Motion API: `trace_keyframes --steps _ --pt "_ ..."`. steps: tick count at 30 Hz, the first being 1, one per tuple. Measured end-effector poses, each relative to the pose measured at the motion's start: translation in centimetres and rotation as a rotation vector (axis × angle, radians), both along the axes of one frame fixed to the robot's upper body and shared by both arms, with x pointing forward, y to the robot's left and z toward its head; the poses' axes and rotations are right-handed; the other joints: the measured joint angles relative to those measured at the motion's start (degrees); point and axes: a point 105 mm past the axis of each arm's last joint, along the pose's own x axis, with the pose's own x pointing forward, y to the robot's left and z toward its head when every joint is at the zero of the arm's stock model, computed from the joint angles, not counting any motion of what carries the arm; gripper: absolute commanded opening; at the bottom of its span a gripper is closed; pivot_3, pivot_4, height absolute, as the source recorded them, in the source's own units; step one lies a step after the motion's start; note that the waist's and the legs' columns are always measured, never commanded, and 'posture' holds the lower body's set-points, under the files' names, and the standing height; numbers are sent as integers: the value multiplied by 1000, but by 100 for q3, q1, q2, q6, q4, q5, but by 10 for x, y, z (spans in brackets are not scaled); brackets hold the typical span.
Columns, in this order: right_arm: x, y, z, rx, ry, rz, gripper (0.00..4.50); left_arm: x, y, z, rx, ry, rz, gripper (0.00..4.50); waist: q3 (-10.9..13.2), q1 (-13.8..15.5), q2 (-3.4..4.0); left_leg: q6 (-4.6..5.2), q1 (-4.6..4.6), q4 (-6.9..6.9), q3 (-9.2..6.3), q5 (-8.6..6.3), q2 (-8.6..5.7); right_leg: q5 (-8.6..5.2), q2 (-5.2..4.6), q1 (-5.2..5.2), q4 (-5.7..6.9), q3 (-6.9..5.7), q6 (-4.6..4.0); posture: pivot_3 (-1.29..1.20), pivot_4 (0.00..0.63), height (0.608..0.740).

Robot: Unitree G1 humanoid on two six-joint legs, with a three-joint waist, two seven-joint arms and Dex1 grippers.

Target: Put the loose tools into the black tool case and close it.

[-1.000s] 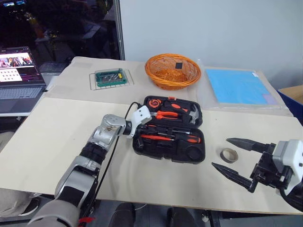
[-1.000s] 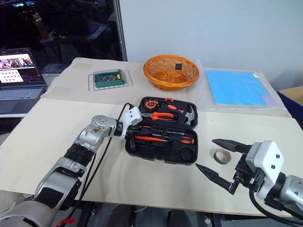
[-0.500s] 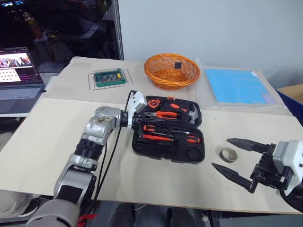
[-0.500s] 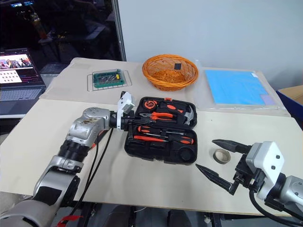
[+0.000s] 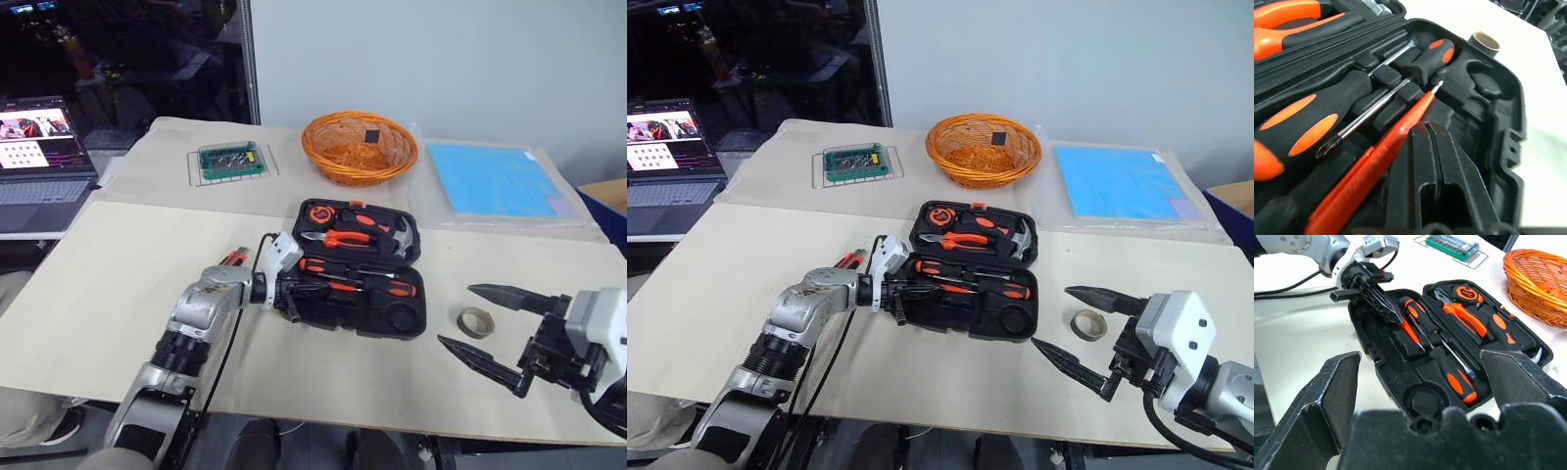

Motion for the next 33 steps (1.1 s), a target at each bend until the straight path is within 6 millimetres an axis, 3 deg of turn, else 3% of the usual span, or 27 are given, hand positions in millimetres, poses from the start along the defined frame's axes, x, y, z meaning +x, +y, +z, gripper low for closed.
trace_keyframes --steps 15,27,31,33 --pt "0 0 0 0 1 3 4500 17 -1 3 16 27 82 31 1 5 -1 0 0 0 0 0 -1 0 0 0 -2 0 0 0 150 740" --pt "2 1 2 -2 -12 0 4500 24 -2 -2 198 -99 68 31 -4 -6 4 -1 6 0 0 0 0 -3 0 5 -2 0 -4 0 150 740" --pt "4 3 5 -3 -29 15 4500 23 3 3 123 -118 91 31 -2 -21 2 -1 4 -1 2 0 3 -3 0 1 -2 2 -4 0 150 740" --pt "5 5 5 2 -26 24 4500 22 9 17 3 -113 134 530 5 -16 -5 -1 -5 -1 0 0 5 -2 0 -8 -1 1 -3 0 150 740"
